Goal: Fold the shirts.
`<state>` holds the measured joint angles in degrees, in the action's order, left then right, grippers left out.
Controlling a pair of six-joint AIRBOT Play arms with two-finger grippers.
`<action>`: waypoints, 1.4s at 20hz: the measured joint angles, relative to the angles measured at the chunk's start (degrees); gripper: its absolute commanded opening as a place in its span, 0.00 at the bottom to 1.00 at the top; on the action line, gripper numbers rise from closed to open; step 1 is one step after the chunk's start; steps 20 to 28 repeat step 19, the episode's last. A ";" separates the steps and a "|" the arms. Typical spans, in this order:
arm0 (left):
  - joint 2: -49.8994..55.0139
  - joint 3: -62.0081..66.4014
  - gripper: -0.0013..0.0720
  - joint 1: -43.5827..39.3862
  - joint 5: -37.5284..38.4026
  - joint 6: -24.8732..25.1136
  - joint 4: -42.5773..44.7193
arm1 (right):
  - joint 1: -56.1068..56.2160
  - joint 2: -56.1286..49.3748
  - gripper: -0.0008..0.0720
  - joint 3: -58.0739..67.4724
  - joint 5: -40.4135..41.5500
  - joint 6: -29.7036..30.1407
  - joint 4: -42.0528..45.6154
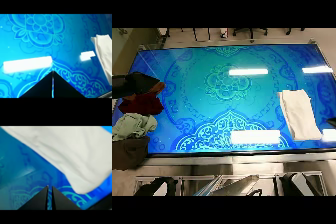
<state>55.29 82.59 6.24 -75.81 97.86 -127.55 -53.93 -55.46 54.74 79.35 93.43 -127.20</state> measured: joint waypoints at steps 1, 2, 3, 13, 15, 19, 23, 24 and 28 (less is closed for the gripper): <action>-0.26 -0.68 0.04 0.00 -0.13 0.22 0.02 | 4.00 2.21 0.04 0.37 -0.92 0.52 -1.29; -0.83 -1.99 0.04 0.00 -0.13 0.42 0.02 | 8.41 4.17 0.04 0.50 -2.01 0.94 -2.01; -1.77 -4.17 0.04 -0.07 -0.07 0.63 0.00 | 13.64 6.14 0.04 0.33 -3.15 1.36 -2.36; -16.28 -37.20 0.04 -12.85 9.73 -1.66 0.04 | 55.98 14.34 0.04 -13.55 -21.90 1.18 0.07; -18.16 -39.58 0.04 -14.25 11.30 -2.23 0.04 | 57.75 14.14 0.04 -14.21 -21.62 1.11 -0.17; -20.85 -41.62 0.04 -15.34 12.35 -2.71 0.04 | 59.12 13.99 0.04 -14.71 -21.09 1.11 -0.35; -20.85 -41.62 0.04 -15.34 12.35 -2.71 0.04 | 59.12 13.99 0.04 -14.71 -21.09 1.11 -0.35; -20.85 -41.62 0.04 -15.34 12.35 -2.71 0.04 | 59.12 13.99 0.04 -14.71 -21.09 1.11 -0.35; -20.85 -41.62 0.04 -15.34 12.35 -2.71 0.04 | 59.12 13.99 0.04 -14.71 -21.09 1.11 -0.35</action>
